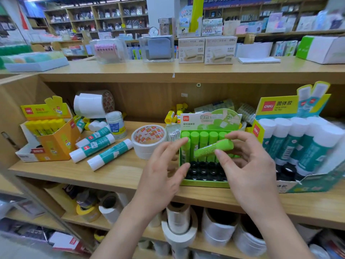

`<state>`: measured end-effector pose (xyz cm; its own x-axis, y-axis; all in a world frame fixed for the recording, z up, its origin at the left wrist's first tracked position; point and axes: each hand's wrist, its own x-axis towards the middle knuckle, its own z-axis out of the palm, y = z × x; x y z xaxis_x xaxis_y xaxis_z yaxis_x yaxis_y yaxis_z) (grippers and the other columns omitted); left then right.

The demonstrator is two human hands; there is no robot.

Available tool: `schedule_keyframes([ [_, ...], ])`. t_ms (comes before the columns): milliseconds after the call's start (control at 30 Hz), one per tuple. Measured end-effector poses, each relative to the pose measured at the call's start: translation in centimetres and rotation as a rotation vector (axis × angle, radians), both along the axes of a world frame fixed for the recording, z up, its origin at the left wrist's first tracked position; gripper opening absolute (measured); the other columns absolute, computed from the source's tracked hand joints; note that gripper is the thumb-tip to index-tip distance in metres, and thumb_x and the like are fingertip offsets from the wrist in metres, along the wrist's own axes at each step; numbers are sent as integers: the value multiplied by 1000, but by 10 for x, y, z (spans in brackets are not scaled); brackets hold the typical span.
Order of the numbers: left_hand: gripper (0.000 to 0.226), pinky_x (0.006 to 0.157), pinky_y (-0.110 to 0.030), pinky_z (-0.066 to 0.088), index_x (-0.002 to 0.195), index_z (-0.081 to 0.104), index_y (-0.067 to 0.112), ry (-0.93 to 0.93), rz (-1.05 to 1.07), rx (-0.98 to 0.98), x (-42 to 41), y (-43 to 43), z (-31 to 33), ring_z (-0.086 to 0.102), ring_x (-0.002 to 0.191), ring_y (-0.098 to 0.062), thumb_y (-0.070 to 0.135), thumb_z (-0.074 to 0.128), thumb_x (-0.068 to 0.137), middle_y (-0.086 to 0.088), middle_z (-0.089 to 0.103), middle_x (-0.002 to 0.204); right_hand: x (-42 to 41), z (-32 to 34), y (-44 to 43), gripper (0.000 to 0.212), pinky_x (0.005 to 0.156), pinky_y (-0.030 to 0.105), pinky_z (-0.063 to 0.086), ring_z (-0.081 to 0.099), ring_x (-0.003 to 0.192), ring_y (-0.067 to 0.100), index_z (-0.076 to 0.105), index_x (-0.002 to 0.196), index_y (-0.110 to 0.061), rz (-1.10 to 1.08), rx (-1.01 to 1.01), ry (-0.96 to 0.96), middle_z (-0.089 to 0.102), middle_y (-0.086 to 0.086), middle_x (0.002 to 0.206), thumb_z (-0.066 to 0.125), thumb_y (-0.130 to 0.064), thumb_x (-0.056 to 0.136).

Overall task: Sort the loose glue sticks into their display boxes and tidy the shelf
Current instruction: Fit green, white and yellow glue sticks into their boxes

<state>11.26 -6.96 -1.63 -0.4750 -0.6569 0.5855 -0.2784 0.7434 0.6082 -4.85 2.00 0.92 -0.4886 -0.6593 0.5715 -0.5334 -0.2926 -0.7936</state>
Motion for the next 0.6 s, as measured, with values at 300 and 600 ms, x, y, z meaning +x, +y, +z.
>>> schedule_keyframes([
  [300,70,75,-29,55,138,41,46,6,54,-1,-1,4,-4,58,87,-8,9,68,84,15,54,107,8,-1,-19,39,72,18,47,64,79,9,67,118,-15,-66,60,438,73,-1,95,74,-7,81],
  [600,70,75,-26,54,139,40,45,-4,50,28,0,4,-5,58,88,-10,9,67,85,13,54,105,4,3,-30,21,74,31,49,58,87,21,69,103,-12,-101,90,619,64,1,93,72,-14,82],
])
